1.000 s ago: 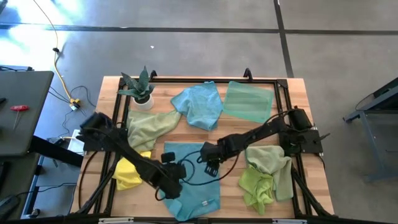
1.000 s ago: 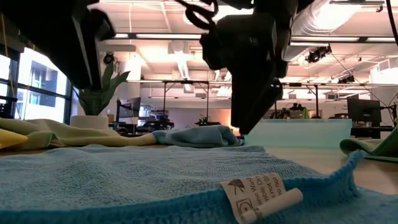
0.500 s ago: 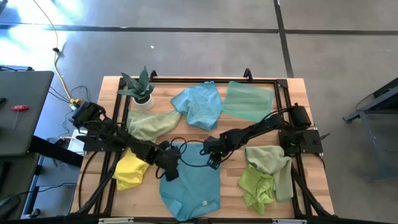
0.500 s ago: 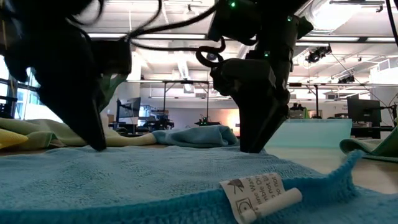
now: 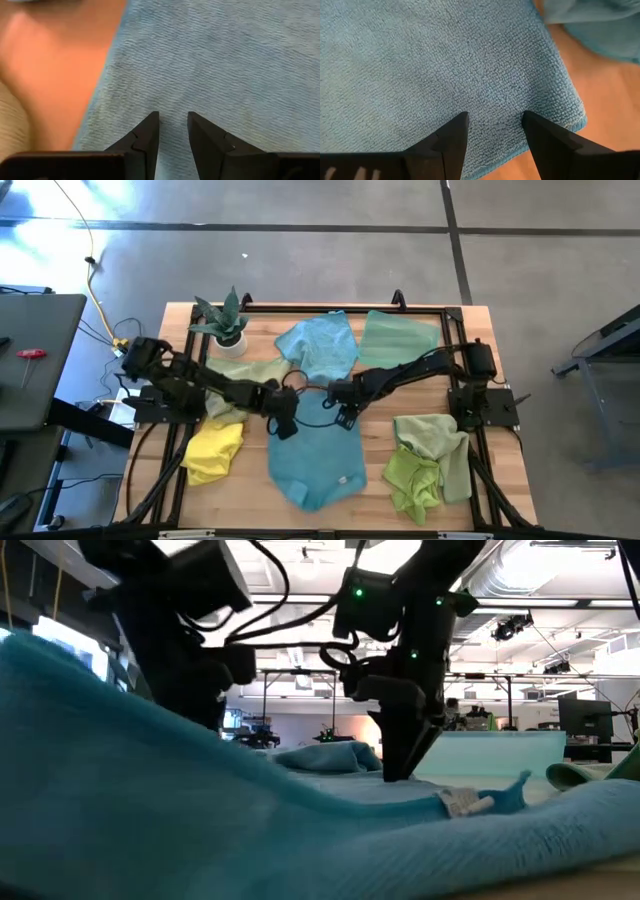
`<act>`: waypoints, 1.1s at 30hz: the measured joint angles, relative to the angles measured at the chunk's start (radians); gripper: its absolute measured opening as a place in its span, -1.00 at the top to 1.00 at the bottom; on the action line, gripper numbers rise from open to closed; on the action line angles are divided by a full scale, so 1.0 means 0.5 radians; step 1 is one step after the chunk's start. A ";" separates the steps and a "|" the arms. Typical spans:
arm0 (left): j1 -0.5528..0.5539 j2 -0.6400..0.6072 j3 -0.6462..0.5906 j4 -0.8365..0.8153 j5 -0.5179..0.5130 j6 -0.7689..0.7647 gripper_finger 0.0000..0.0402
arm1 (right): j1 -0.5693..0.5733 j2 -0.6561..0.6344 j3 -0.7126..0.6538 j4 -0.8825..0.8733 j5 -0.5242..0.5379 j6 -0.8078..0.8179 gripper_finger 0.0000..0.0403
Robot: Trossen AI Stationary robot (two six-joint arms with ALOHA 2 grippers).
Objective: Fold microfiber towels
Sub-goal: Fold the bottom blue microfiber cloth
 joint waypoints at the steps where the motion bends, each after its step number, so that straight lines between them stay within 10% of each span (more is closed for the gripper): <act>1: 0.036 0.000 0.000 -0.001 0.022 0.038 0.55 | -0.013 0.000 0.000 0.000 -0.003 -0.005 0.07; 13: 0.178 -0.238 0.005 0.000 0.293 0.094 0.55 | 0.069 -0.203 0.202 -0.382 -0.029 0.115 0.07; 21: -0.217 -0.571 0.006 0.012 0.238 -0.231 0.55 | 0.318 -0.274 0.316 -0.305 0.037 0.291 0.07; 33: -0.737 -0.295 0.003 0.441 -0.033 -0.472 0.55 | 0.598 -0.068 0.317 -0.084 0.077 0.729 0.07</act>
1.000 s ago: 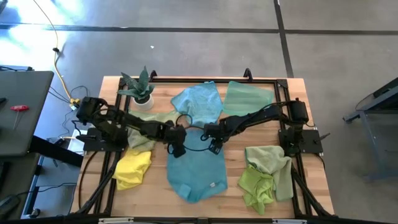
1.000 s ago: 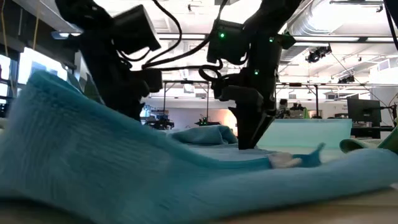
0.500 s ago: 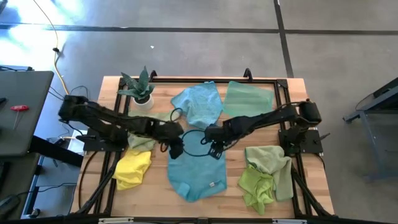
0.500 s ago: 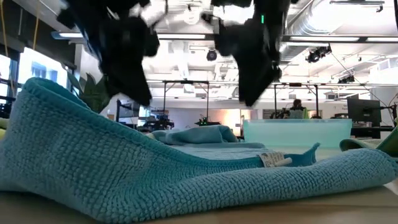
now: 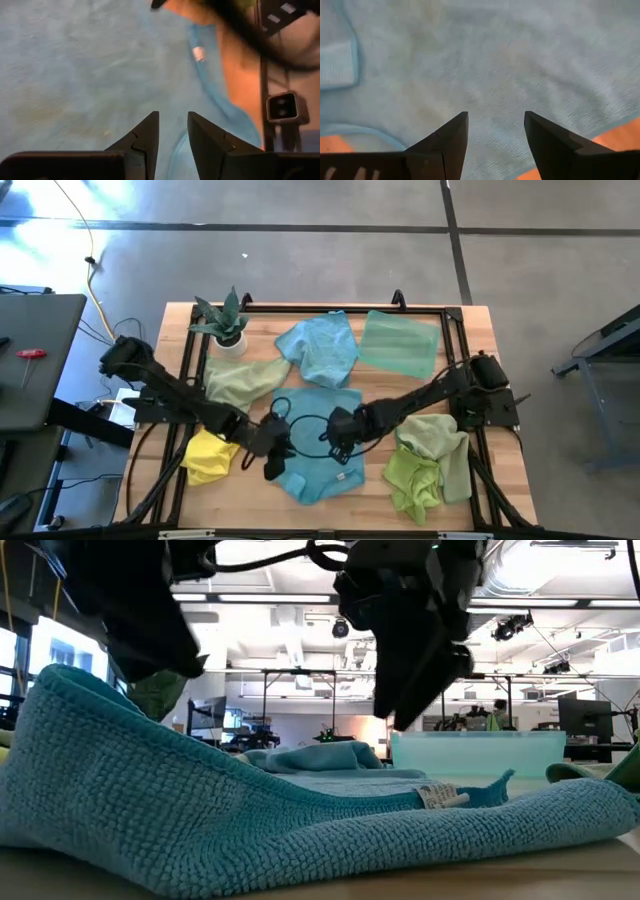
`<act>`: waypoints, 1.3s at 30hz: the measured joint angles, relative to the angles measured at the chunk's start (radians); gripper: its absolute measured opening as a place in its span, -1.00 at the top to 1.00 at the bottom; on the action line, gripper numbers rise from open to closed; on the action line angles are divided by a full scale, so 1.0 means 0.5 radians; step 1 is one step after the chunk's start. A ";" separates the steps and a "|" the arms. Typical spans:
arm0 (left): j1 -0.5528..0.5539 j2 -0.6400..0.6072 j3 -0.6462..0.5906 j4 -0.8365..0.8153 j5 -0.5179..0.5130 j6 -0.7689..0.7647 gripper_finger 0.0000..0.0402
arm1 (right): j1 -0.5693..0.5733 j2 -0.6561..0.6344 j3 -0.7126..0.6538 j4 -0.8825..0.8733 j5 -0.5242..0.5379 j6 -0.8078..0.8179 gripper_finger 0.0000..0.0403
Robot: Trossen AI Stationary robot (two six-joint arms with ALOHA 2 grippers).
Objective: Fold microfiber towels
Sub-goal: Fold the bottom blue microfiber cloth
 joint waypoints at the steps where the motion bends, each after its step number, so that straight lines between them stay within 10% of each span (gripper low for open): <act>1: -0.022 0.048 0.003 0.063 -0.041 -0.017 0.55 | 0.016 0.013 0.000 0.023 0.012 0.021 0.07; 11: -0.138 0.531 0.087 0.680 -0.127 -0.079 0.55 | 0.056 0.191 0.001 0.115 0.103 0.142 0.07; 32: -0.603 0.685 0.276 0.174 0.267 -0.807 0.55 | 0.028 0.218 0.002 0.039 0.147 -0.094 0.07; 39: -0.876 0.658 0.469 0.140 -0.009 -1.211 0.55 | 0.015 0.218 0.002 0.034 0.176 -0.111 0.07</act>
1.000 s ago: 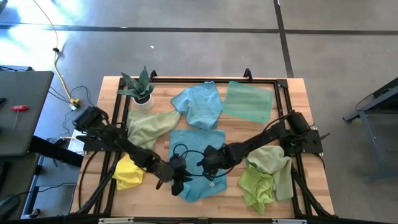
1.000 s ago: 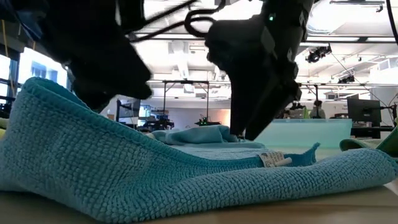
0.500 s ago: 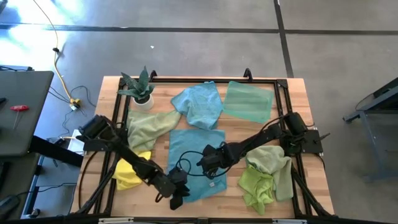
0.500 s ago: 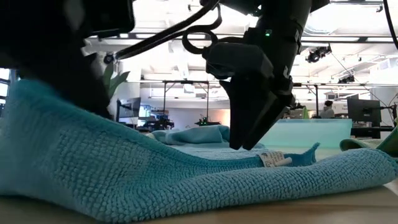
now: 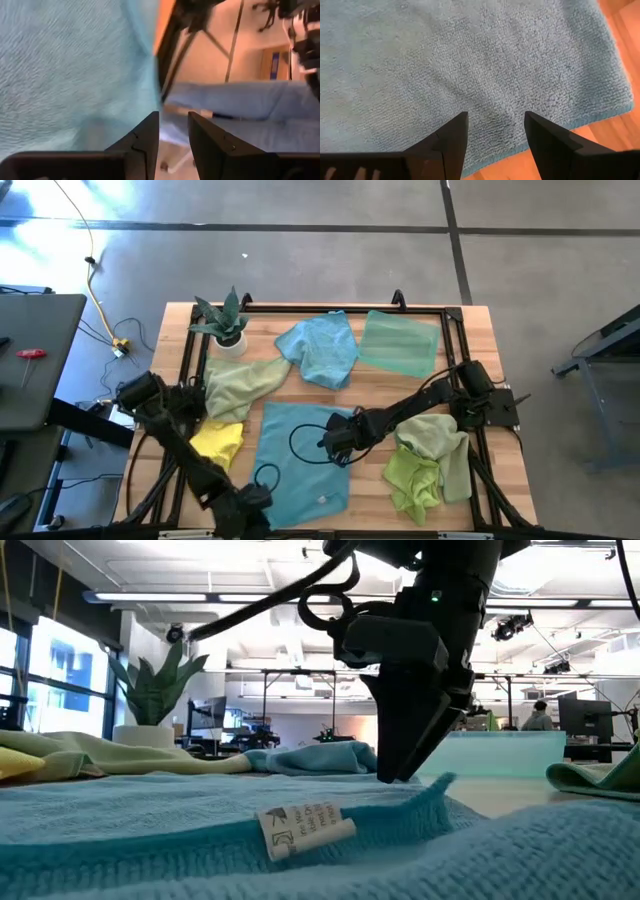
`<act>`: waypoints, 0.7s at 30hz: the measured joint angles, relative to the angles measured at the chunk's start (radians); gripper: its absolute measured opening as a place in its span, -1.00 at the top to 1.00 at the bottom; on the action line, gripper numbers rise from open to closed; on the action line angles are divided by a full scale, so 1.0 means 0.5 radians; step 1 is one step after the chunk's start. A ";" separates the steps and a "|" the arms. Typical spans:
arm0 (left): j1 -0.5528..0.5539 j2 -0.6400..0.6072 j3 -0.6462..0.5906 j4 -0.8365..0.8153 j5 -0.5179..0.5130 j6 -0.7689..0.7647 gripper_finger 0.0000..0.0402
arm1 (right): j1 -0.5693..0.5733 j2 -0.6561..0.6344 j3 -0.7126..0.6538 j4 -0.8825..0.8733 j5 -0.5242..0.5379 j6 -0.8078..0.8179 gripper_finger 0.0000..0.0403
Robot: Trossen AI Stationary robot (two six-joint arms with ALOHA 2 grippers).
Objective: Fold microfiber towels
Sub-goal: Fold the bottom blue microfiber cloth
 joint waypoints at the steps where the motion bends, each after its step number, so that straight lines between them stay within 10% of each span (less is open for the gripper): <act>1: -0.006 0.001 0.033 -0.052 -0.054 -0.004 0.55 | -0.006 0.000 0.000 0.001 0.011 -0.013 0.07; 11: 0.053 0.008 0.146 -0.432 -0.327 0.057 0.55 | -0.208 0.000 0.000 -0.080 0.167 -0.094 0.07; 21: 0.234 0.008 0.147 -0.786 -0.501 0.049 0.55 | -0.078 -0.018 0.110 0.039 -0.183 -0.024 0.07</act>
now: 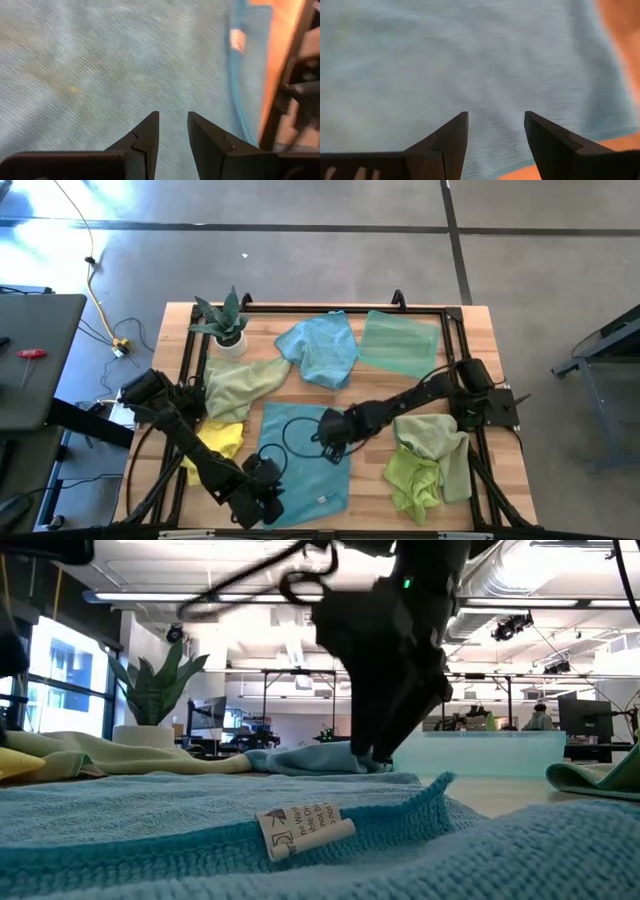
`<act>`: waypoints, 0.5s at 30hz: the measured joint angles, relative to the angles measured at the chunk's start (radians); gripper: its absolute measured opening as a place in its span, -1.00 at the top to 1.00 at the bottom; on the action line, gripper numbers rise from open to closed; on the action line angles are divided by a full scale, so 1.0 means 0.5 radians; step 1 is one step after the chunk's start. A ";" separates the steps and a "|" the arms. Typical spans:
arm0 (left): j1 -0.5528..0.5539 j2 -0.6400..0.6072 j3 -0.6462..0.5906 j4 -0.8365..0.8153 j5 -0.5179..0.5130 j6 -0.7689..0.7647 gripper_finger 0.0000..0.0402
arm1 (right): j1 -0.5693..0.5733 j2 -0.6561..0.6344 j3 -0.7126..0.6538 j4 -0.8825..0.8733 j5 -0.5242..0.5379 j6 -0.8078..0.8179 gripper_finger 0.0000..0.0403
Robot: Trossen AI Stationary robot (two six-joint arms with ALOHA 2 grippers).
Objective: Fold microfiber towels
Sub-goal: Fold the bottom blue microfiber cloth
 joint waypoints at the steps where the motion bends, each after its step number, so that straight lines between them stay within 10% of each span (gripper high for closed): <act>1: 0.016 0.000 0.000 -0.021 -0.011 0.000 0.55 | 0.021 0.000 0.000 0.023 -0.001 0.026 0.07; 15: 0.159 0.000 -0.001 -0.107 -0.032 0.142 0.55 | 0.036 0.205 0.004 0.001 0.090 0.066 0.07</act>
